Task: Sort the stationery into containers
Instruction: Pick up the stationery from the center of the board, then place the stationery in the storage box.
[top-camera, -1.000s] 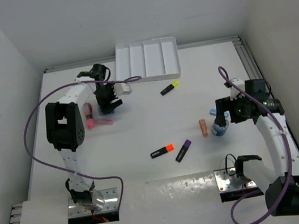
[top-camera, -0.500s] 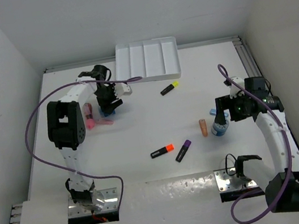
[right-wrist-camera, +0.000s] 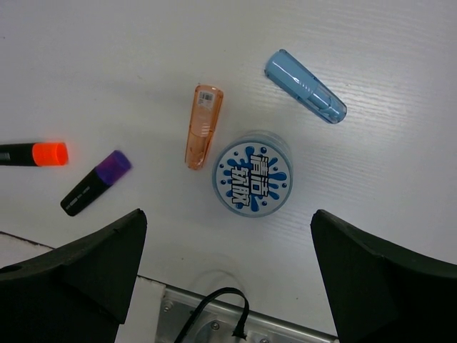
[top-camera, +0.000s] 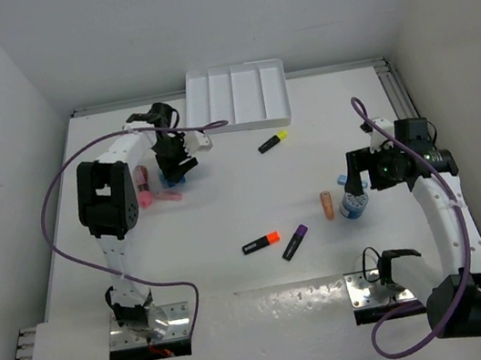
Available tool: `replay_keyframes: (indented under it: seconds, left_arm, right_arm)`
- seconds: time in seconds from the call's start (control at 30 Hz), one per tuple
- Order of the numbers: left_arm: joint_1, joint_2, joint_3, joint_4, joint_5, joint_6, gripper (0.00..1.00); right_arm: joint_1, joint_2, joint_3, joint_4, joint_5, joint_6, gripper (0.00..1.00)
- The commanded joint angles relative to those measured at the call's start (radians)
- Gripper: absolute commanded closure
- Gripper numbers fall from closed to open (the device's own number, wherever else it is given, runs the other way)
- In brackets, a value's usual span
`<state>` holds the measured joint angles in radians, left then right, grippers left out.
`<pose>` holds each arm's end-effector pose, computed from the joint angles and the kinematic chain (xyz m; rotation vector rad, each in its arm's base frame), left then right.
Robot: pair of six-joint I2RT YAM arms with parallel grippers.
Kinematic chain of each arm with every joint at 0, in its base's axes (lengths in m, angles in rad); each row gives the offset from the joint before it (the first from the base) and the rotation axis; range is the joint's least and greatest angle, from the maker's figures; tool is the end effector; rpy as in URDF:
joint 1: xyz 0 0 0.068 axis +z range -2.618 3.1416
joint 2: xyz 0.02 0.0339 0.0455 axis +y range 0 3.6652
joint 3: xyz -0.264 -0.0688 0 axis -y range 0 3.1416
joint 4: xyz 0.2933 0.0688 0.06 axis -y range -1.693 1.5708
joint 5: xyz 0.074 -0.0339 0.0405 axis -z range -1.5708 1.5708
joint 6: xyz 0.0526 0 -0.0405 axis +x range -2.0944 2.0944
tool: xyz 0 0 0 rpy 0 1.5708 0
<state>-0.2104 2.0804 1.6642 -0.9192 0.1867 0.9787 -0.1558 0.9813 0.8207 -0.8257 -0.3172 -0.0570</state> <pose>0.4582 -0.1078 0.1580 1.6235 2.3447 -0.1211 0.2404 -0.0212 0.2419 0.0033 2.5142 0.3192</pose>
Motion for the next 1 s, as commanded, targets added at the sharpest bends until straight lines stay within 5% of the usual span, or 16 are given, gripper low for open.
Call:
replay_keyframes:
  seconds: [0.0, 0.2, 0.33, 0.43, 0.5, 0.6, 0.8, 0.97]
  left_arm:
    - [-0.003, 0.089, 0.012, -0.009, 0.04, -0.024, 0.78]
    - [0.077, 0.0, 0.098, 0.025, 0.284, -0.158, 0.93]
    - [0.157, -0.233, -0.006, 0.355, 0.592, -0.378, 0.97]
    - [0.2, -0.422, -0.216, 0.783, 0.692, -0.724, 0.98]
    - [0.21, -0.538, -0.347, 1.06, 0.695, -1.122, 1.0]
    - [0.21, -0.633, -0.435, 1.198, 0.672, -1.357, 1.0]
    - [0.224, -0.698, -0.546, 1.307, 0.623, -2.09, 1.0]
    - [0.122, -0.625, -0.514, 1.165, 0.7, -2.259, 1.0]
  right_arm:
    - [-0.007, 0.008, 0.049, 0.003, -0.025, 0.0, 0.05]
    - [-0.004, 0.025, 0.118, 0.034, -0.108, 0.097, 0.06]
    - [0.001, 0.06, 0.185, 0.057, -0.209, 0.218, 0.07]
    - [0.005, 0.091, 0.23, 0.077, -0.305, 0.301, 0.08]
    - [0.016, 0.106, 0.247, 0.109, -0.361, 0.365, 0.09]
    - [0.041, 0.097, 0.242, 0.201, -0.379, 0.457, 0.12]
    - [0.179, 0.001, 0.193, 0.551, -0.19, 0.435, 0.17]
    - [0.362, -0.024, 0.175, 0.727, -0.008, 0.067, 0.21]
